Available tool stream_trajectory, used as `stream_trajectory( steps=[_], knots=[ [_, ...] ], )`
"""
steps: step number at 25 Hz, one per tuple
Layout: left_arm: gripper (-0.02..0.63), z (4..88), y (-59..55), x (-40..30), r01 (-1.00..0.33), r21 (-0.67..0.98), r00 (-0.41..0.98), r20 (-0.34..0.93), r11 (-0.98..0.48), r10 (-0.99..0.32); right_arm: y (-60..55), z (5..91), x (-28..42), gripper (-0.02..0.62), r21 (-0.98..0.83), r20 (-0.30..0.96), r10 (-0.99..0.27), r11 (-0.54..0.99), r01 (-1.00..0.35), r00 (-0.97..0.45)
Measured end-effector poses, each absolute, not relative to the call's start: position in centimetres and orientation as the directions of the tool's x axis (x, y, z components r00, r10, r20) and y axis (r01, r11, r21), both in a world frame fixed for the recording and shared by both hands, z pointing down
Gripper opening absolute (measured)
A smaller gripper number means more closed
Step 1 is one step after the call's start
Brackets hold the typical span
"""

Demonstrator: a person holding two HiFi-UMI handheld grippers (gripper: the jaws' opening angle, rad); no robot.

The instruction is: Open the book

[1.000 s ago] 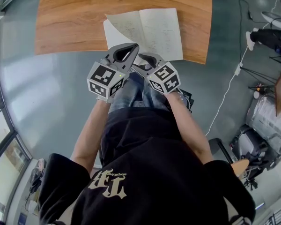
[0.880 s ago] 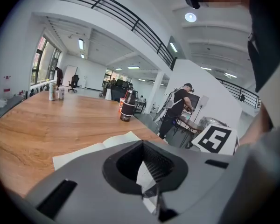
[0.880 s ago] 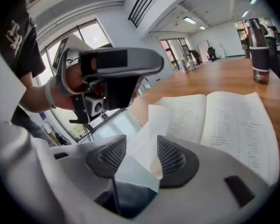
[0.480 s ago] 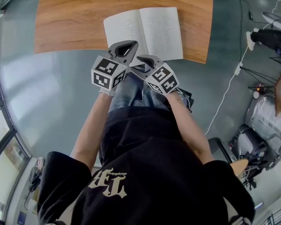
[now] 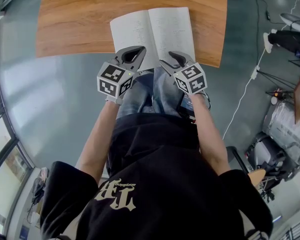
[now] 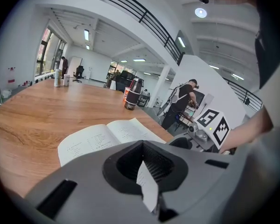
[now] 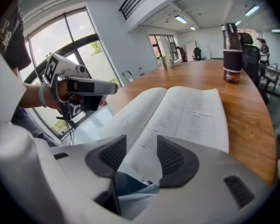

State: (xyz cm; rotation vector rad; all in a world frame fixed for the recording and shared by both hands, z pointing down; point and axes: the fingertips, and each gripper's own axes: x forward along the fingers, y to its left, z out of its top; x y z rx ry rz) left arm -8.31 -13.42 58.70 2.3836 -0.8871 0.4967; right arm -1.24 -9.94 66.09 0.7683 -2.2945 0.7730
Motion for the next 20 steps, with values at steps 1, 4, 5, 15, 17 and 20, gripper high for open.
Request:
stream_trajectory(
  steps=[1,4,5,15,17,20],
  knots=[
    [0.005,58.6,-13.5,-8.3,-0.683,0.359,0.715,0.504,-0.636,-0.484,-10.3,66.1,-0.4,0.195,-0.320,0.683,-0.343,0.653,-0.686,-0.645],
    [0.005,58.6,-13.6,-8.3,-0.682,0.360,0.717,0.502,-0.637,-0.484,-11.0,66.1,2.2,0.195,-0.292,0.694,-0.390,0.616,-0.731,-0.605],
    [0.005,58.5,-13.6,-8.3,-0.682,0.360,0.717,0.501,-0.637,-0.484,-11.2,66.1,3.1,0.195,-0.281,0.698,-0.406,0.603,-0.747,-0.590],
    [0.005,58.6,-13.3,-8.8,-0.683,0.360,0.715,0.506,-0.635,-0.482,-12.3,66.2,9.2,-0.012,-0.192,0.731,-0.527,0.450,-0.872,-0.433],
    [0.005,58.5,-13.3,-8.8,-0.683,0.358,0.715,0.506,-0.637,-0.482,-12.2,66.7,10.0,-0.012,-0.174,0.749,-0.528,0.425,-0.888,-0.399],
    [0.005,58.4,-13.2,-8.7,-0.681,0.355,0.716,0.506,-0.641,-0.481,-12.3,67.2,11.0,-0.012,-0.155,0.764,-0.534,0.393,-0.906,-0.362]
  ],
)
